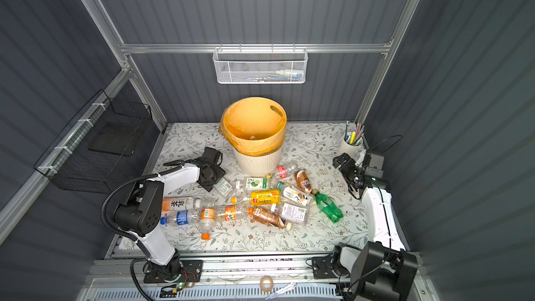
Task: Throw the plastic bottles in the bin
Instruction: 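Grasp the green-labelled bottle with the left gripper, then lift the green-labelled bottle with the left gripper over the bin and release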
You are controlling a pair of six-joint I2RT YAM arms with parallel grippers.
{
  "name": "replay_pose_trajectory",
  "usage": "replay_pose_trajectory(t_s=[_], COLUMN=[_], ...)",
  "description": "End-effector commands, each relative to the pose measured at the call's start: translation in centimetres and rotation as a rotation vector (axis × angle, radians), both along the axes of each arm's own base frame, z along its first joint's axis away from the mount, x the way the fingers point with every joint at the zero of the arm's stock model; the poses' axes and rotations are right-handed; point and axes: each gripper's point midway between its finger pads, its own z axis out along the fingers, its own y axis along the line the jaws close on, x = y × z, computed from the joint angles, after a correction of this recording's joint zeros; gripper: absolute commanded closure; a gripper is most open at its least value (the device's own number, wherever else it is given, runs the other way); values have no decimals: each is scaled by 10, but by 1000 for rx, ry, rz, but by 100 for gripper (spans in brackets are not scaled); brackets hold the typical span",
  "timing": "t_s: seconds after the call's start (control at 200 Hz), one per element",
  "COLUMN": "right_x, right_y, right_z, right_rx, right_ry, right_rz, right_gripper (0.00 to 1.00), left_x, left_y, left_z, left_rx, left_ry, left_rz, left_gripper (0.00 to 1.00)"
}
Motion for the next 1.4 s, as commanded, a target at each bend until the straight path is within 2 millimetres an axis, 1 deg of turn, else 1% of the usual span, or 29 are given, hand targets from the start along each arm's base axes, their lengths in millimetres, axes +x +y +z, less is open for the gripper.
replay_pose_trajectory(t_s=[0.0,0.08,0.1,0.13,0.195,0.255,0.295,0.365,0.45,0.47,0.48,0.51,0.535,0.565,0.595,0.66,0.685,0.695,0.715,0.785,0.855,0.895,0.91,0.976,1.076,1.091,1.186,1.321,1.396], right_x=[-5,-6,-8,-8,-7,-7,-7,-7,-8,-8,-8,-8,-8,-9,-8,-8,-8,-8,-8,-8,-10,-11,-11,-14,-16,-17,-18,-17,-17], right_y=[-2,-4,-3,-4,-4,-3,-2,2,6,7,7,9,10,11,13,16,16,17,17,19,19,19,19,17,16,16,16,20,23], right_z=[-3,-4,4,6,7,8,8,7,5,5,5,4,4,5,6,7,8,9,9,12,14,15,15,16,16,15,11,8,5], right_rx=[0,-4,-13,-15,-13,-6,0,15,36,41,43,48,52,55,59,65,69,70,71,71,67,61,59,44,36,37,50,74,76], right_ry=[11,12,-16,-22,-34,-46,-50,-53,-59,-60,-60,-60,-62,-65,-71,-75,-77,-78,-79,-80,-80,-79,-78,-75,-77,-75,-65,-59,-53], right_rz=[-11,-17,-17,-19,-17,-10,-7,7,25,26,27,32,37,44,54,70,72,76,79,87,92,94,92,84,73,72,64,72,86], right_gripper=[1,1,1,1,1,1,1,1,1,1,1,1,1,1,1,1,1,1,1,1,1,1,1,1,1,1,1,1,1], left_x=[11,19,21,26,36,44,50,59,73,76,78,84,87,91,92,96,99,98,101,107,109,107,107,102,91,91,77,62,56], left_y=[8,23,27,33,43,51,52,48,36,30,27,18,8,-6,-21,-58,-73,-78,-88,-111,-122,-124,-125,-120,-103,-102,-88,-73,-65], left_z=[35,67,78,95,140,186,218,267,317,322,338,353,366,373,390,408,411,416,414,411,408,409,408,411,419,417,421,414,401], left_rx=[-44,-65,-69,-74,-72,-42,-19,2,-13,-25,-35,-50,-59,-52,-32,15,13,6,-8,-43,-31,-21,-17,4,65,73,112,157,176], left_ry=[-102,-198,-231,-283,-415,-531,-612,-722,-840,-851,-890,-924,-952,-967,-995,-1014,-1011,-1019,-1005,-969,-944,-945,-945,-953,-987,-986,-1013,-1018,-1001], left_rz=[19,45,48,55,48,32,4,-43,-114,-140,-151,-185,-224,-277,-325,-443,-489,-505,-535,-606,-644,-659,-662,-660,-623,-622,-595,-573,-559], left_gripper=[49,51,52,53,55,56,57,57,57,57,57,58,58,59,59,56,54,53,49,35,16,3,1,0,0,0,0,0,0])
